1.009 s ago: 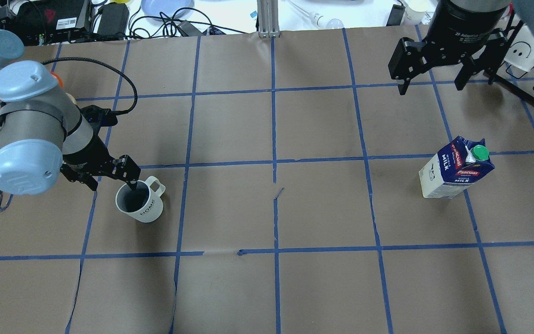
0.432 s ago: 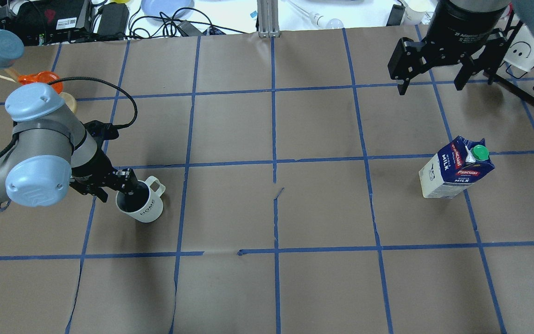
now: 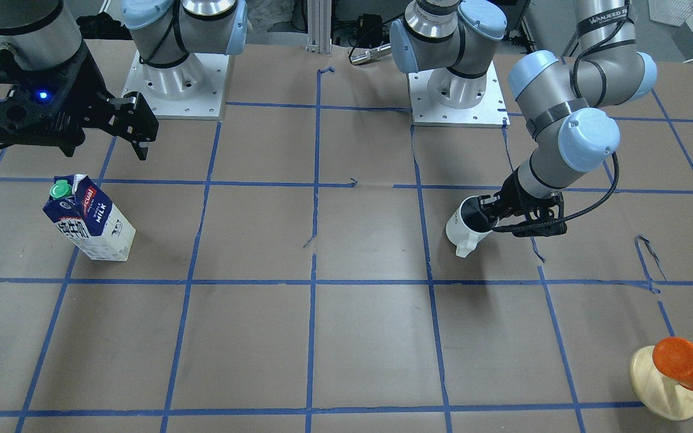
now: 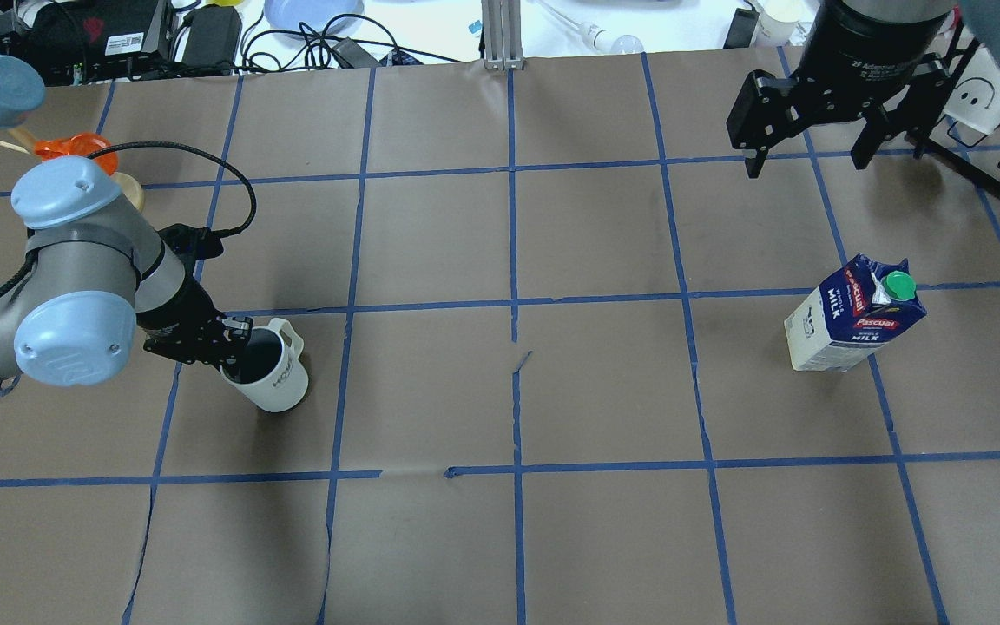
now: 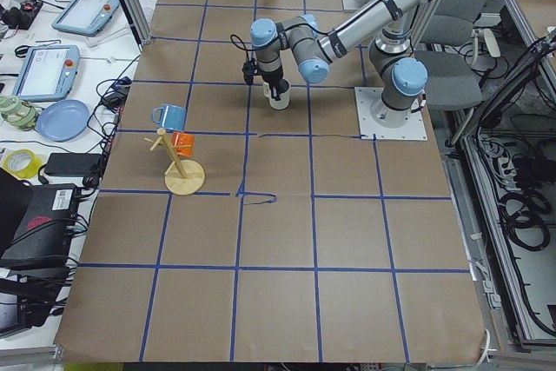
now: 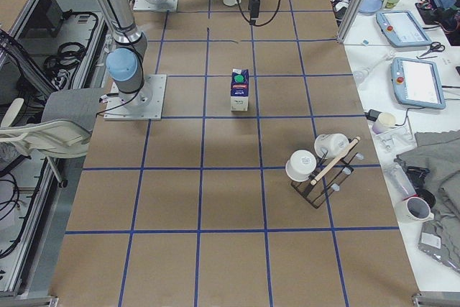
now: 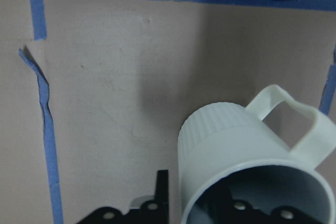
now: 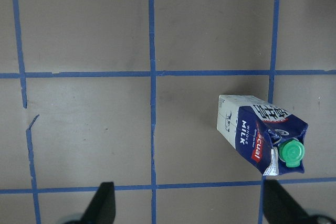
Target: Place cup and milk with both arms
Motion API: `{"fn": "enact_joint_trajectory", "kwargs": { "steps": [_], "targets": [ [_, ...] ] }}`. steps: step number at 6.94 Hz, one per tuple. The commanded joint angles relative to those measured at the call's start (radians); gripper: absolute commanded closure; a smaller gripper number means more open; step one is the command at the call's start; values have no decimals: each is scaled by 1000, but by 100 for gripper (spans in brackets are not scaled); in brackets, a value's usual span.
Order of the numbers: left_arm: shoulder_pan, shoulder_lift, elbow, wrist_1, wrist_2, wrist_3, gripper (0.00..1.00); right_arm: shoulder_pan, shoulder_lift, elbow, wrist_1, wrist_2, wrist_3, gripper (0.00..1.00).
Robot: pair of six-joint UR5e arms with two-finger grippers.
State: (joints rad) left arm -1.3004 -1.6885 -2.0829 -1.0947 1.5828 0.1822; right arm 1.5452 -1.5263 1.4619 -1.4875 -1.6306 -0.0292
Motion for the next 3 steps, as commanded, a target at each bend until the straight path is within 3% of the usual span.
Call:
{"fn": "enact_joint_trajectory", "kwargs": {
  "steps": [1,3],
  "targets": [
    [-49,10,21,6,-1,-91,98,0,0,0,1,0,0,0],
    [-188,-16,175,-49,-76,-249,95,0,2,0,1,0,0,0]
  ]
}}
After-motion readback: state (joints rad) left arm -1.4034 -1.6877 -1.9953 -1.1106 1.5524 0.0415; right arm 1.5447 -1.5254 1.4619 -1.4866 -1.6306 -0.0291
